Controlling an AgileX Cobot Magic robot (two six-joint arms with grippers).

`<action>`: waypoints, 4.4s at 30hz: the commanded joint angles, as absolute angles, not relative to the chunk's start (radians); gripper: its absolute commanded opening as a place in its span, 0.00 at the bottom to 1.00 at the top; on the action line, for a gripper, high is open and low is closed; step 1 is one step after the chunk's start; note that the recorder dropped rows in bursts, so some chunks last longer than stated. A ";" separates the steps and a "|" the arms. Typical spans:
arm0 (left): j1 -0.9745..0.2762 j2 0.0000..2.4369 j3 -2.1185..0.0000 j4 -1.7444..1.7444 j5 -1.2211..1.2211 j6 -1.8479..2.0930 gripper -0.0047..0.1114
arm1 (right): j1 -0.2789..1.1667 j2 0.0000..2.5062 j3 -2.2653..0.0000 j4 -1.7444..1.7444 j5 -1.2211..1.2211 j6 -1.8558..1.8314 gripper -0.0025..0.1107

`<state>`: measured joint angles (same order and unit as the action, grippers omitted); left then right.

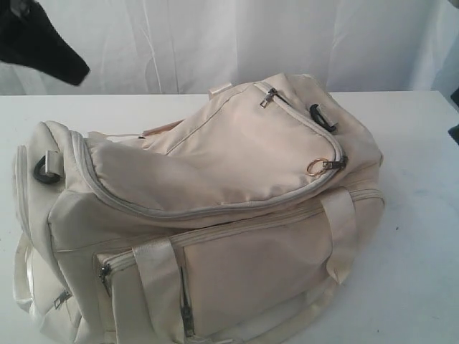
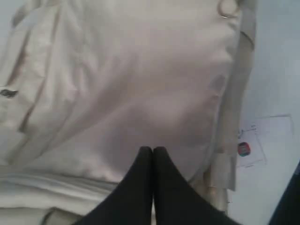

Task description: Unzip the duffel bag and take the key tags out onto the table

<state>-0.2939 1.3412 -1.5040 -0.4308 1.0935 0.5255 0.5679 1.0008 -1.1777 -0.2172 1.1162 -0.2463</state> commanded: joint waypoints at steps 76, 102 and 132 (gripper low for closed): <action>-0.954 1.955 -1.758 -0.043 0.599 0.547 0.50 | 0.039 1.589 -1.336 0.767 1.117 -0.811 0.16; -0.954 1.915 -1.758 -0.044 0.599 0.512 0.31 | 0.039 1.589 -1.336 0.767 1.128 -0.809 0.16; -0.958 1.876 -1.758 0.026 0.482 0.528 0.59 | 0.039 1.589 -1.336 0.767 1.128 -0.809 0.16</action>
